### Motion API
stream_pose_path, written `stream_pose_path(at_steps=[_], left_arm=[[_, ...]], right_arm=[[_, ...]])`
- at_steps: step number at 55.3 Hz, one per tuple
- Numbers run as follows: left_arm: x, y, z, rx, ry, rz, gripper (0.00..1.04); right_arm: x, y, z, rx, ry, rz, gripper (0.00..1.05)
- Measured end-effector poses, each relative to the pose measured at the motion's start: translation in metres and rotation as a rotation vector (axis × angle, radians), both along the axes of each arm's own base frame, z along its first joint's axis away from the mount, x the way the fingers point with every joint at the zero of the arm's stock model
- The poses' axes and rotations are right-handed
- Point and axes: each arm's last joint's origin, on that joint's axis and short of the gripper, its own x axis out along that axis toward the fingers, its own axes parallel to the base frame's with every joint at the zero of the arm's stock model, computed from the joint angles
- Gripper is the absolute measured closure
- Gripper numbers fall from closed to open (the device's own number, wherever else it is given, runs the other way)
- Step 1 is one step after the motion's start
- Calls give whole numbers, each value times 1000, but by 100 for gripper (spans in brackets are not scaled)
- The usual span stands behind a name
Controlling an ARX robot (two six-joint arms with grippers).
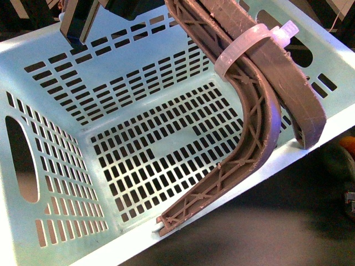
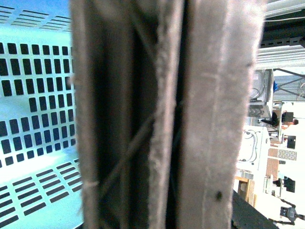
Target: Pick apple with right arm and hold basket with left
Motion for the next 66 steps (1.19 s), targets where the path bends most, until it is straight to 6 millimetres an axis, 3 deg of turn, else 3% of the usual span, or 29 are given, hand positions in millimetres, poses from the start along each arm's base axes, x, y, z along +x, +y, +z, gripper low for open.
stream_pose_path(at_steps=[14, 25, 36, 42, 51, 60, 66], left_arm=[[0, 0, 0, 0, 0, -1, 78], [0, 0, 0, 0, 0, 0, 78], [0, 0, 0, 0, 0, 0, 78], [0, 0, 0, 0, 0, 0, 78], [0, 0, 0, 0, 0, 0, 78], [0, 0, 0, 0, 0, 0, 78], [0, 0, 0, 0, 0, 0, 78]], right_arm=[[-15, 0, 14, 19, -5, 9, 25], [-29, -4, 74, -10, -123, 69, 25], [-40, 4, 132, -3, -235, 131, 25], [-43, 22, 200, -9, -409, 192, 25], [-47, 50, 264, 2, -601, 254, 25], [-50, 87, 309, 54, -767, 324, 25], [-51, 112, 315, 105, -791, 370, 25]])
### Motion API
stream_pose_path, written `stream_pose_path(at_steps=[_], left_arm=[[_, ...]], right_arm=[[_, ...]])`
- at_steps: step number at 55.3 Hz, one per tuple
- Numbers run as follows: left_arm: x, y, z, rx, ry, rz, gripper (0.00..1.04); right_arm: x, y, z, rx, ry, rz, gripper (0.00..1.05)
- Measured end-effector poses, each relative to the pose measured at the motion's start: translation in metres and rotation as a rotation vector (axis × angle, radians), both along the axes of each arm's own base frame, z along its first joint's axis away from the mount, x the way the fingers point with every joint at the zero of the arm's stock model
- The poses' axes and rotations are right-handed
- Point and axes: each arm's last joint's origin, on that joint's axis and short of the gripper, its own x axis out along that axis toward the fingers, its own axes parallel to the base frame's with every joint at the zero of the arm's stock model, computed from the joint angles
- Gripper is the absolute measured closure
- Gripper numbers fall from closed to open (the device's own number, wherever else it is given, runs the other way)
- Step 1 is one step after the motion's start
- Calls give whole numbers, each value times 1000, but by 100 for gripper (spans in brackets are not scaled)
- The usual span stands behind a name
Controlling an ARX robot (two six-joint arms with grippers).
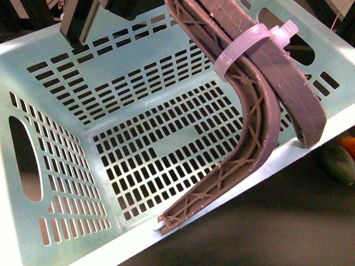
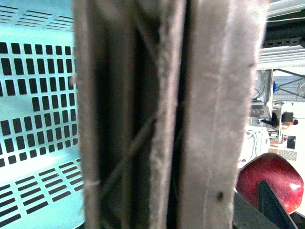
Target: Pick apple with right arm and hold basket with left
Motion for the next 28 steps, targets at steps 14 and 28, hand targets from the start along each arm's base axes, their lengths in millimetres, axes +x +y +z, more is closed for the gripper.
stream_pose_path(at_steps=[14, 28], left_arm=[[0, 0, 0, 0, 0, 0, 78], [0, 0, 0, 0, 0, 0, 78]], right_arm=[[-3, 54, -12, 26, 32, 145, 25], [-10, 76, -27, 22, 78, 214, 25]])
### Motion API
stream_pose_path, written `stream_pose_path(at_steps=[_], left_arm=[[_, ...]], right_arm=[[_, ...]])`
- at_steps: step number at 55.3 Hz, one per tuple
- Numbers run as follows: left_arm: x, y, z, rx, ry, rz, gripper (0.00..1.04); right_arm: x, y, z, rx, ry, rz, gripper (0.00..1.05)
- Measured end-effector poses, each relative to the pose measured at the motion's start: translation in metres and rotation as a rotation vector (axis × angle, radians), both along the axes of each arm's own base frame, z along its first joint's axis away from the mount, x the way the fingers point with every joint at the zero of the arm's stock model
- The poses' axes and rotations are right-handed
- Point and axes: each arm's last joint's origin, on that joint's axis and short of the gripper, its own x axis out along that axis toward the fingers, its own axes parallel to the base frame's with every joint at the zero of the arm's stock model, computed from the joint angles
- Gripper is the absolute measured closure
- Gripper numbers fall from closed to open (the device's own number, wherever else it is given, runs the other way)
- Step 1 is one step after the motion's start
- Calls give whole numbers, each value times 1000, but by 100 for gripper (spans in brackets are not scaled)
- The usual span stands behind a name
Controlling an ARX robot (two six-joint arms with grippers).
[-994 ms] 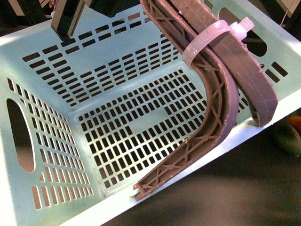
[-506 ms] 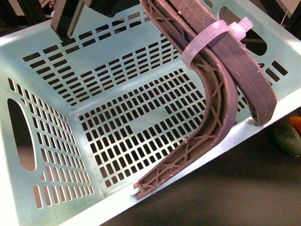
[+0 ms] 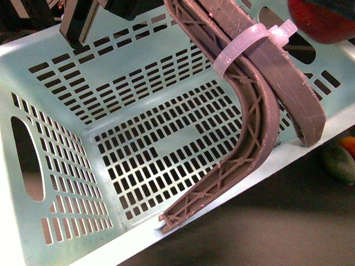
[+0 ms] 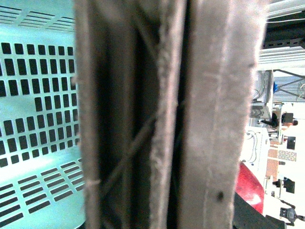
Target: Pick apple with right arm and hold basket with left
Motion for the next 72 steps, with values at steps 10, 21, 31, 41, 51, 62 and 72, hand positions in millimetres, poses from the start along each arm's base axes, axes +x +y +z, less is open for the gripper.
stream_pose_path(at_steps=[10, 21, 31, 41, 51, 62, 72], left_arm=[[0, 0, 0, -1, 1, -3, 78], [0, 0, 0, 0, 0, 0, 78], [0, -1, -1, 2, 4, -7, 78], [1, 0, -1, 8, 2, 8, 78], [1, 0, -1, 8, 2, 5, 78], [0, -1, -1, 0, 8, -11, 78], [0, -1, -1, 5, 4, -2, 78]], right_arm=[[-3, 7, -9, 6, 31, 20, 22], [0, 5, -11, 23, 38, -5, 9], [5, -15, -6, 45, 19, -111, 9], [-7, -61, 6, 24, -16, -341, 9], [-24, -88, 6, -3, -19, -470, 9], [-39, -96, -11, 66, -355, -327, 37], [-57, -96, -22, 59, -408, -322, 65]])
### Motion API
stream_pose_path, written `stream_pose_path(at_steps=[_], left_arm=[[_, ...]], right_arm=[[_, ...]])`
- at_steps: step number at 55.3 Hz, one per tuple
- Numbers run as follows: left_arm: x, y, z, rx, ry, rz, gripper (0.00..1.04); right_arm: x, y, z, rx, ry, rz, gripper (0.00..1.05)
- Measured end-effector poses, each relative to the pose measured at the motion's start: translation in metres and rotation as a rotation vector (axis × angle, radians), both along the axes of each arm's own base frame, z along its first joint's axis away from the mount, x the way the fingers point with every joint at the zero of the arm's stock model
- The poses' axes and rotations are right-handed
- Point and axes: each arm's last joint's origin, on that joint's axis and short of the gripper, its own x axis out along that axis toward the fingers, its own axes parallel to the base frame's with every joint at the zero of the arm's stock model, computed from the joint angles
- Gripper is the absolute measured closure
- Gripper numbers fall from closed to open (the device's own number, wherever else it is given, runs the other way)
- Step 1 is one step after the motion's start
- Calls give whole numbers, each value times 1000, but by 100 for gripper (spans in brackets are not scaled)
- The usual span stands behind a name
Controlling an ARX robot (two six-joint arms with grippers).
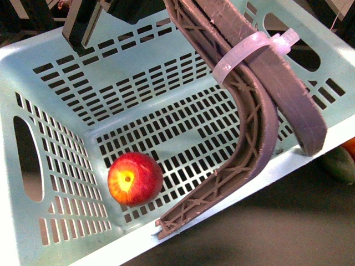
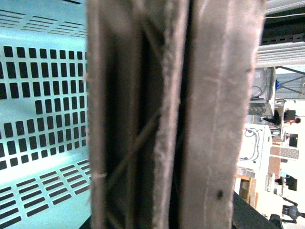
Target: Pick apple with right arm and hold basket with left
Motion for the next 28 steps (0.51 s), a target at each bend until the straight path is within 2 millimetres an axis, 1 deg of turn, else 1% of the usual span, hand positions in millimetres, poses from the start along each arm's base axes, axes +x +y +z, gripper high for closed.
stream_pose_path(at_steps=[2, 6, 14, 28], left_arm=[[0, 0, 0, 1, -1, 0, 78], [0, 0, 0, 2, -2, 1, 78], [0, 0, 0, 3, -2, 3, 78], [0, 0, 0, -1, 1, 1, 78]], right_arm=[[-4, 0, -5, -1, 5, 0, 72], [-9, 0, -10, -2, 10, -1, 82], [-18, 0, -17, -6, 6, -1, 103], [-34, 0, -28, -7, 8, -1, 103]])
